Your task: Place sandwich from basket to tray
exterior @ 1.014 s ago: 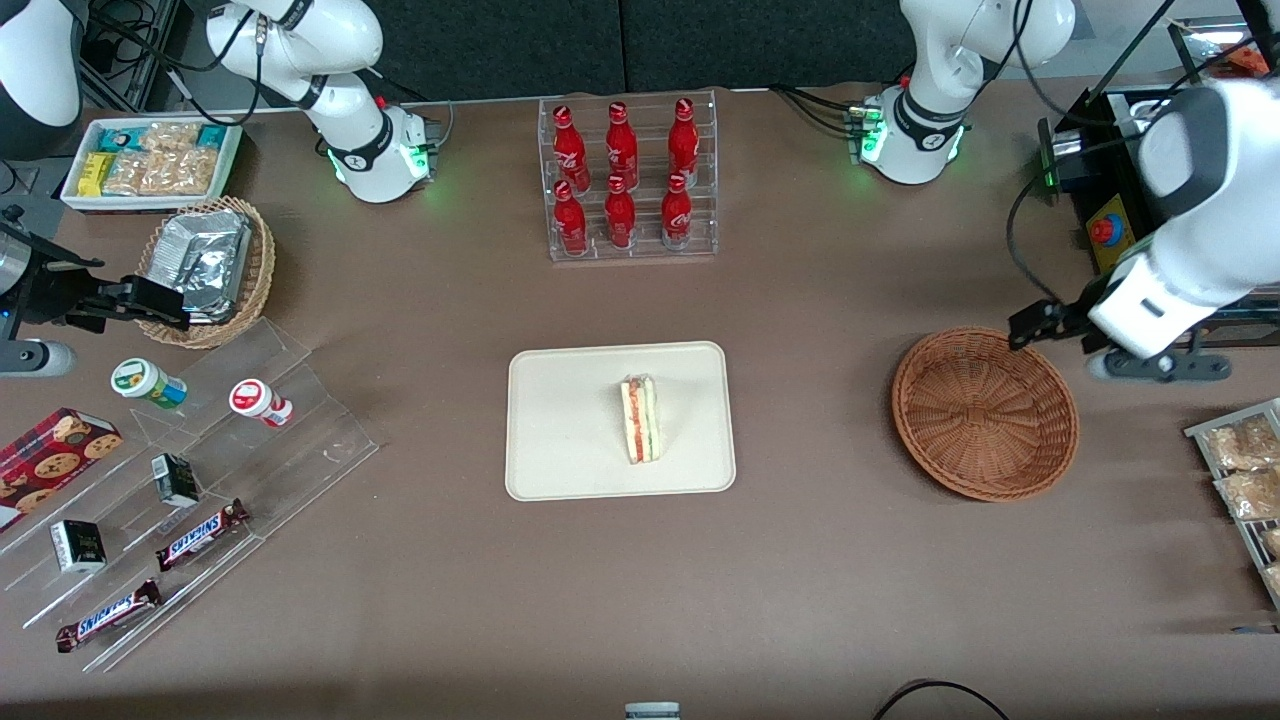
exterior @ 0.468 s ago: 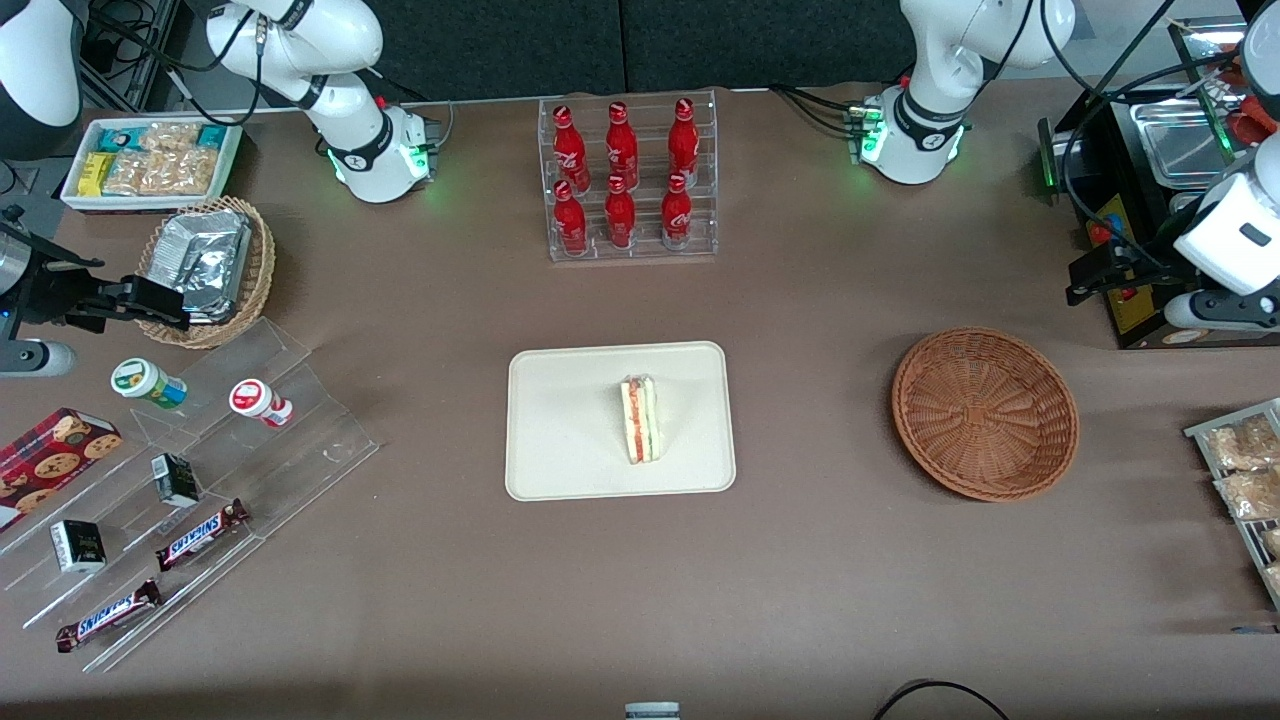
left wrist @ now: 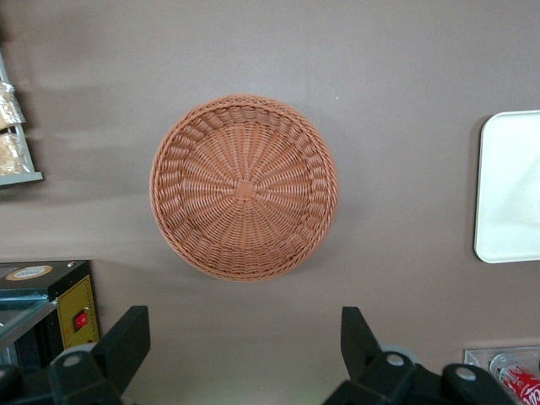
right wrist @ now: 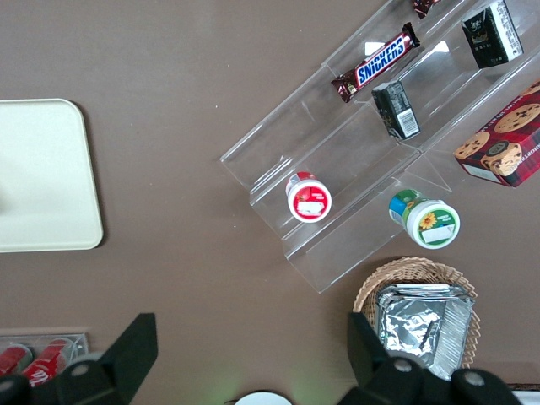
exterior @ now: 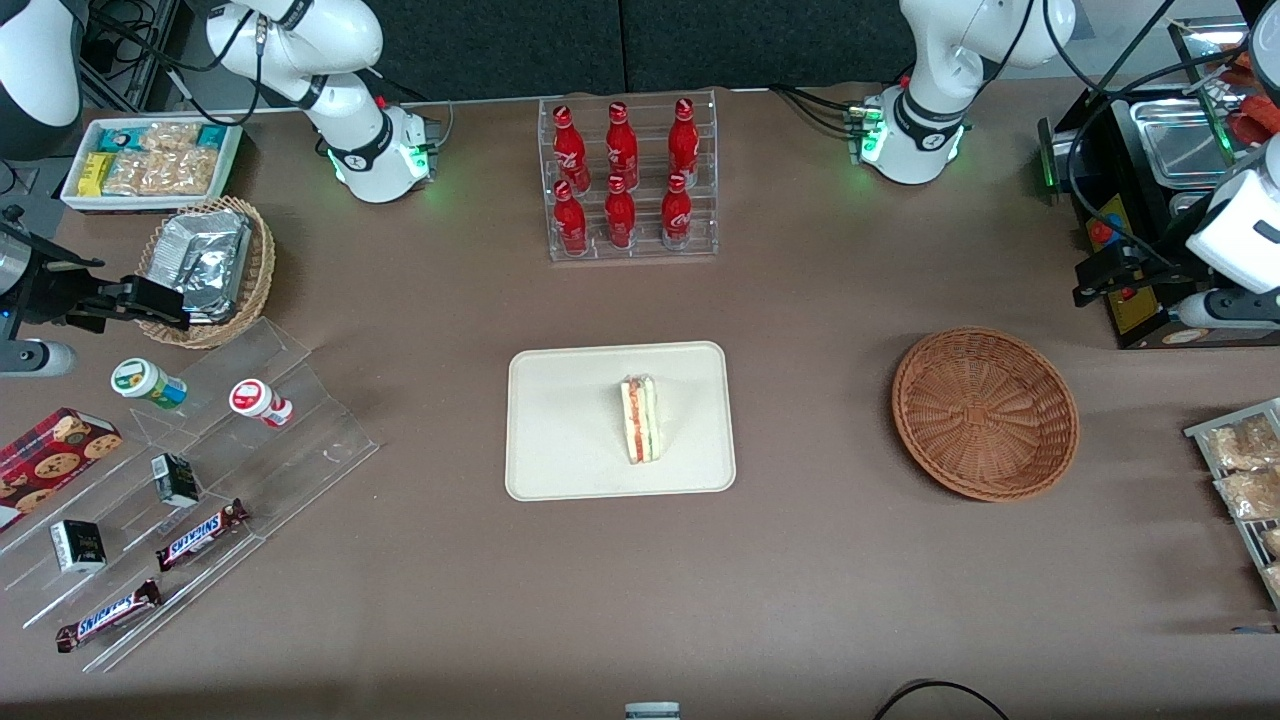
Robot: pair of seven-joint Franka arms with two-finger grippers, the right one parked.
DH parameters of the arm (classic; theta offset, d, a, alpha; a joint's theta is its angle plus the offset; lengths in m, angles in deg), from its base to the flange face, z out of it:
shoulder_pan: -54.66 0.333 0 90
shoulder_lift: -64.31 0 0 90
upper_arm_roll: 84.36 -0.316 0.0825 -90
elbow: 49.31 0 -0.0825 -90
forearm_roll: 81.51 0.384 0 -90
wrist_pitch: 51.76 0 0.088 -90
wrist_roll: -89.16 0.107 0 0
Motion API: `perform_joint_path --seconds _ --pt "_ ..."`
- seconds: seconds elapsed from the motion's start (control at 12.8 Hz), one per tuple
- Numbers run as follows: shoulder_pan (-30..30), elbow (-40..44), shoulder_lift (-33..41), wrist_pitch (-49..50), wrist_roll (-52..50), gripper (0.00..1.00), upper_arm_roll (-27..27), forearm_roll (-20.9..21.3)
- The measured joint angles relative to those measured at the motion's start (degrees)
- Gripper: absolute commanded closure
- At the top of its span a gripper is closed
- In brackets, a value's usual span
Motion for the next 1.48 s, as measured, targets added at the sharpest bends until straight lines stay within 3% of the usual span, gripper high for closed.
perform_joint_path --seconds 0.47,0.86,1.48 --pt "23.02 1.47 -1.12 0.0 -0.51 0.0 23.69 0.01" --pt "36.05 1.53 -1.23 0.01 -0.54 0.0 36.96 0.01" --pt "36.83 1.57 -1.3 1.45 -1.05 0.0 38.55 0.01"
